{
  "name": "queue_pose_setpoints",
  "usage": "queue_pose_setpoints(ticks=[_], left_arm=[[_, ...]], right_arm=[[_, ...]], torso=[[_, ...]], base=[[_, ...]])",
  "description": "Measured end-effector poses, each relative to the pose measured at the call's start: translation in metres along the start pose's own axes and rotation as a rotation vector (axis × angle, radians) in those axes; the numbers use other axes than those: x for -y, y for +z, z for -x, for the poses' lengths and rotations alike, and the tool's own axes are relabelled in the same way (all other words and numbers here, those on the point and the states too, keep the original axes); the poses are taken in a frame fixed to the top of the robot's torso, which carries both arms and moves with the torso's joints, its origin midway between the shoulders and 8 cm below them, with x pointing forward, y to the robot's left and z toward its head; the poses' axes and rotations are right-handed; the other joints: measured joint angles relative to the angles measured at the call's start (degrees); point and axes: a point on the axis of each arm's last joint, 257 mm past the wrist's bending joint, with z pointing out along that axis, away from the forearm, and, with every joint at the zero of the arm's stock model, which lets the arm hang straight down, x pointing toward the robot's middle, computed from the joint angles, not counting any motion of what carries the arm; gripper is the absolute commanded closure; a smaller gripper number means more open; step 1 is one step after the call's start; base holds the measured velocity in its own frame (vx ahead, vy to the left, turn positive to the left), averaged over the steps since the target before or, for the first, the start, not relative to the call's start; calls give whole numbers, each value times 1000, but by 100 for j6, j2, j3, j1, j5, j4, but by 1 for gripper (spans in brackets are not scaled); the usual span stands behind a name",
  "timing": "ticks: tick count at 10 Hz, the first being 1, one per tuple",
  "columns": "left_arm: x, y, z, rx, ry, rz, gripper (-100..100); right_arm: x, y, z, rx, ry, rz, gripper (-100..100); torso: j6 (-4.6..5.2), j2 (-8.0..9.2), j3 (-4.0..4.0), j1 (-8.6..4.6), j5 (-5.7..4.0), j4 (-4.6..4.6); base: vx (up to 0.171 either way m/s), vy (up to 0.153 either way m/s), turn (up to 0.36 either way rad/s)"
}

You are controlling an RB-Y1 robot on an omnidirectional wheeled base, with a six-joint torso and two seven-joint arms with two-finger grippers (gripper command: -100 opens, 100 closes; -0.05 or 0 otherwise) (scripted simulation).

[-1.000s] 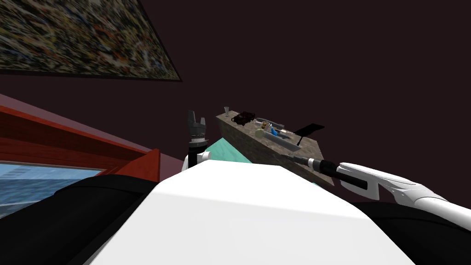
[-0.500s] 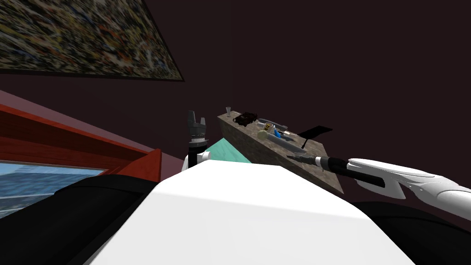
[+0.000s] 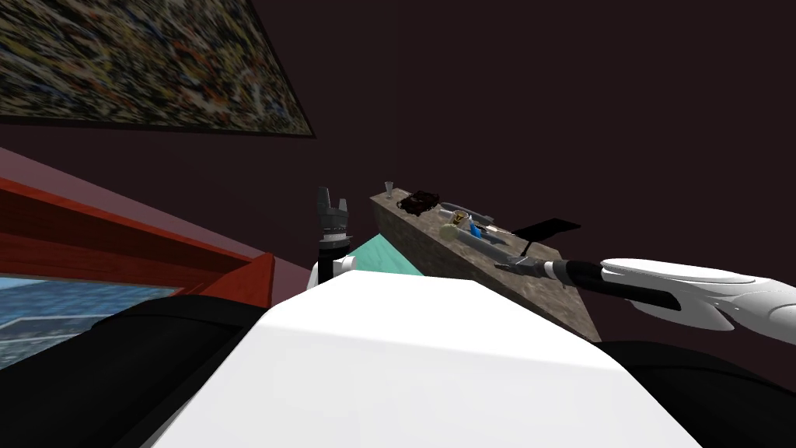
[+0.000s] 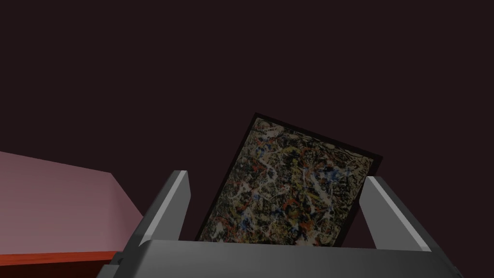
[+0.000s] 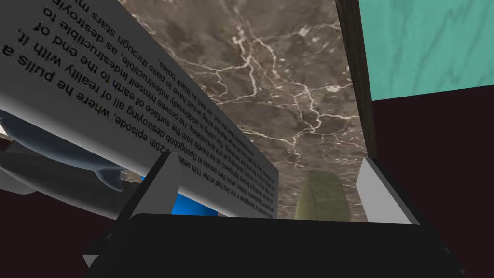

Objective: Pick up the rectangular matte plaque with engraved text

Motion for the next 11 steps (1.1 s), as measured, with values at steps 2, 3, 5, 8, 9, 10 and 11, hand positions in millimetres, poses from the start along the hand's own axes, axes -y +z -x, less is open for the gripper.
queue_pose_setpoints(ticks=[2,3,5,8,9,10,11], left_arm=[[0,0,0,0,0,0,0],[0,0,0,0,0,0,0],[0,0,0,0,0,0,0],[0,0,0,0,0,0,0],[0,0,0,0,0,0,0],[0,0,0,0,0,0,0],[0,0,0,0,0,0,0]], right_arm=[[11,-8,-4,-52,-52,-12,-100],[15,-12,-8,-82,-84,-15,-100],[20,-19,-15,-132,-131,-15,-100],[22,-34,-41,-231,-204,8,-100],[22,-34,-42,-236,-206,11,-100],[22,-34,-43,-243,-211,12,-100],[21,-41,-58,-288,-228,31,-100]], torso=[[1,-2,-1,-3,-1,0],[-1,-9,-5,-5,-1,-2],[-2,-9,-5,-6,-2,-2],[1,-26,-16,-26,-9,-7],[3,-2,-2,-19,-7,-1],[4,18,10,-10,-5,4],[-1,1,1,-12,-3,1]], base=[[83,5,63],[82,0,53],[109,-12,142],[113,-45,63],[4,-2,-11],[82,-16,167],[131,-57,177]])
